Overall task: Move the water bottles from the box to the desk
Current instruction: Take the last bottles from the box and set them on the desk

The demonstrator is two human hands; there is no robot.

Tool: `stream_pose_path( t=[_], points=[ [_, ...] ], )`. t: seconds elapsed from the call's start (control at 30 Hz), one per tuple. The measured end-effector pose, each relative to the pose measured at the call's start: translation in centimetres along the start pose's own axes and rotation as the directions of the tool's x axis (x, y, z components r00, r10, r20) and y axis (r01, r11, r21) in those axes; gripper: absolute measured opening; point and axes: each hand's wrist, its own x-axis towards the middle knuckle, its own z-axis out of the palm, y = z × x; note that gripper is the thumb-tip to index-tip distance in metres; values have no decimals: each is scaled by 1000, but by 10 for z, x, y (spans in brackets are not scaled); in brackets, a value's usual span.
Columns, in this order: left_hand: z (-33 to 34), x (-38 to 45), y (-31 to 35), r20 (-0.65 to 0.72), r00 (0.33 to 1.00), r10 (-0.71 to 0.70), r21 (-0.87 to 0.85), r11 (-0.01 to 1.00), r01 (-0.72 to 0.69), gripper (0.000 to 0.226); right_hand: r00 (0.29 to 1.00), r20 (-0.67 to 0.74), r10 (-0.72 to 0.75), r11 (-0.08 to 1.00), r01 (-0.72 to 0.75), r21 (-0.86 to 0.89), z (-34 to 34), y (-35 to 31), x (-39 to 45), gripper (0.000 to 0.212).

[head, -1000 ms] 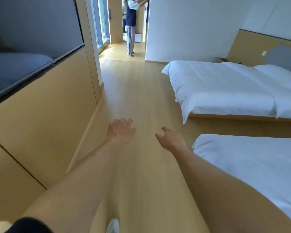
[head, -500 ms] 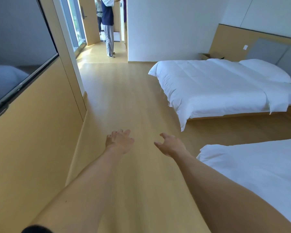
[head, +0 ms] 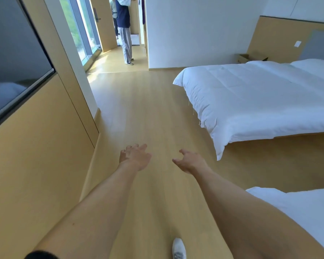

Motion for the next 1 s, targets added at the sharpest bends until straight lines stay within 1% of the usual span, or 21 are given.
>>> stream_pose_path(
  t=[0.13,0.23,0.47,0.6,0.73,0.9,1.0],
  points=[
    [-30,81,18,29,998,-60,-6,998,60,52,997,37,-66,998,65,18,-35,-15,85,63],
    [-50,133,33,17,997,-79,-22,997,79,52,994,45,-104,994,105,-20,-58,-25,143,64],
    [-68,237,56,37,996,-85,-33,996,86,52,993,51,-110,991,114,-77,-97,-35,245,64],
    [-69,312,65,56,998,-43,-54,997,46,52,996,46,-71,993,75,-94,-115,-41,304,64],
    [-79,398,76,46,999,15,-60,998,-12,51,1000,11,-26,998,27,-63,-136,-51,370,65],
    [-113,514,80,20,994,107,-77,992,-105,49,997,-47,58,997,-60,-54,-170,-82,465,66],
    [-141,577,74,20,989,146,-79,986,-144,49,994,-70,82,994,-86,-61,-194,-111,515,67]
  ],
)
